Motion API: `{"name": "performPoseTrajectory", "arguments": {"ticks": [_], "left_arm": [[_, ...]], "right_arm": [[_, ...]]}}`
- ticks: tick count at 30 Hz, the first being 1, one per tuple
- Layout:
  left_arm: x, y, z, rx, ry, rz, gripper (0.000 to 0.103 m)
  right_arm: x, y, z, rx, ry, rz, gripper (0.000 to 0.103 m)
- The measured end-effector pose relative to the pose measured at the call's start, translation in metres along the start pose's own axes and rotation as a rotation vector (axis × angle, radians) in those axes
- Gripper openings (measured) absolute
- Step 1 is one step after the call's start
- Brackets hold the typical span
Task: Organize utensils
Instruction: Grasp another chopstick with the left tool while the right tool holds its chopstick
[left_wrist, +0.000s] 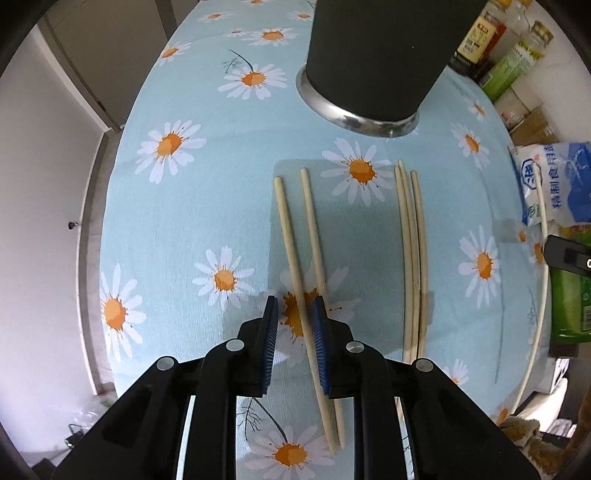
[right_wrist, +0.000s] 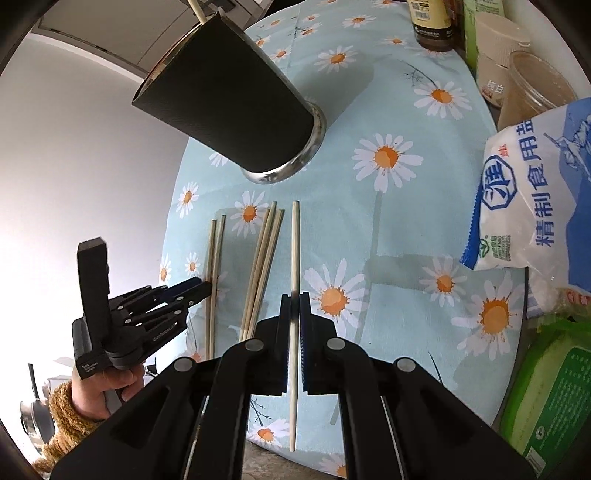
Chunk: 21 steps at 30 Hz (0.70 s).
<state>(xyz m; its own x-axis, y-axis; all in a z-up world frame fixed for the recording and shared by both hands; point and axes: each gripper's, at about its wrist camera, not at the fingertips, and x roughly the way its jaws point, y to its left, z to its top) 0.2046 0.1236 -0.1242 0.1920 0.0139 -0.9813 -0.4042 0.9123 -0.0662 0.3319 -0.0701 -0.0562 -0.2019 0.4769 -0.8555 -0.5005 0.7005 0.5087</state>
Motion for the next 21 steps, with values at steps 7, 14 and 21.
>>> {"name": "performPoseTrajectory", "arguments": {"ticks": [7, 14, 21], "left_arm": [[0.003, -0.01, 0.002, 0.006, -0.005, 0.05, 0.014], [0.003, 0.001, -0.001, -0.072, -0.023, 0.018, 0.004], [0.0, 0.009, -0.005, -0.127, -0.042, -0.036, 0.004]], "right_arm": [[0.002, -0.001, -0.003, -0.009, 0.004, 0.019, 0.006], [0.001, -0.001, -0.004, -0.03, -0.016, 0.024, 0.006], [0.003, -0.001, -0.004, -0.034, -0.015, 0.024, 0.006]]}}
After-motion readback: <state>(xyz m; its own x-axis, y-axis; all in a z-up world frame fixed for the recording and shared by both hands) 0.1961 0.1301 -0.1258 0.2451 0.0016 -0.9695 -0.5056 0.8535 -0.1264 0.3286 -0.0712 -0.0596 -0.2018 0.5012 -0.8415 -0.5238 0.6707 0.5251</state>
